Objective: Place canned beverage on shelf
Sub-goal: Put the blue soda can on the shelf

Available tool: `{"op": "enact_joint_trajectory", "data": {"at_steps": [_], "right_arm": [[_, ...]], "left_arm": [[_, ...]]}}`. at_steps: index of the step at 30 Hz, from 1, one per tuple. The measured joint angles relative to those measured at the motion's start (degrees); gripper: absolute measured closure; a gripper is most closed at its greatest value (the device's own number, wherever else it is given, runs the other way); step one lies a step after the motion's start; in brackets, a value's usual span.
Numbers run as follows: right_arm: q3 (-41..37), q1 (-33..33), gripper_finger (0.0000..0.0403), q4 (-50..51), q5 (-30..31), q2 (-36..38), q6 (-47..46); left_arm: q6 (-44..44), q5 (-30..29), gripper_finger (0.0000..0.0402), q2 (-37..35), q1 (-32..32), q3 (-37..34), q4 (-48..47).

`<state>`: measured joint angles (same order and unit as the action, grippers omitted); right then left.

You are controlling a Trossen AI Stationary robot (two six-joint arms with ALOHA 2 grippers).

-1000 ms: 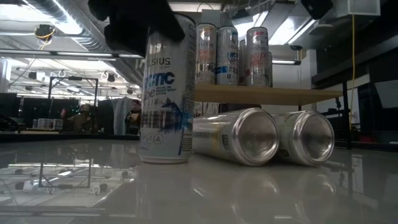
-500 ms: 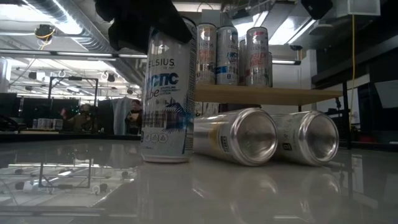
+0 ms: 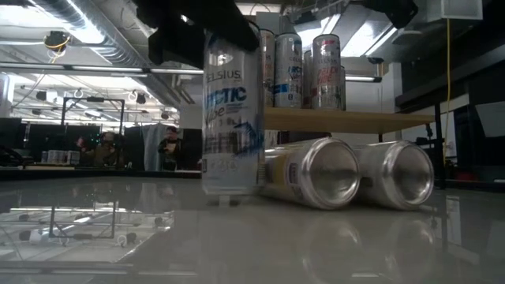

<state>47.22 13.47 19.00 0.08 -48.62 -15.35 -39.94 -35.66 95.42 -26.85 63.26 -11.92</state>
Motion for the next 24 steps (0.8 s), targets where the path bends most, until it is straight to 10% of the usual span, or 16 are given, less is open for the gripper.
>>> {"op": "enact_joint_trajectory", "data": {"at_steps": [24], "right_arm": [[0.0, 0.0, 0.0033, 2.6, 8.3, 0.0, -2.8]], "left_arm": [[4.9, -1.3, 0.016, -1.4, 6.1, 2.9, 2.9]]}}
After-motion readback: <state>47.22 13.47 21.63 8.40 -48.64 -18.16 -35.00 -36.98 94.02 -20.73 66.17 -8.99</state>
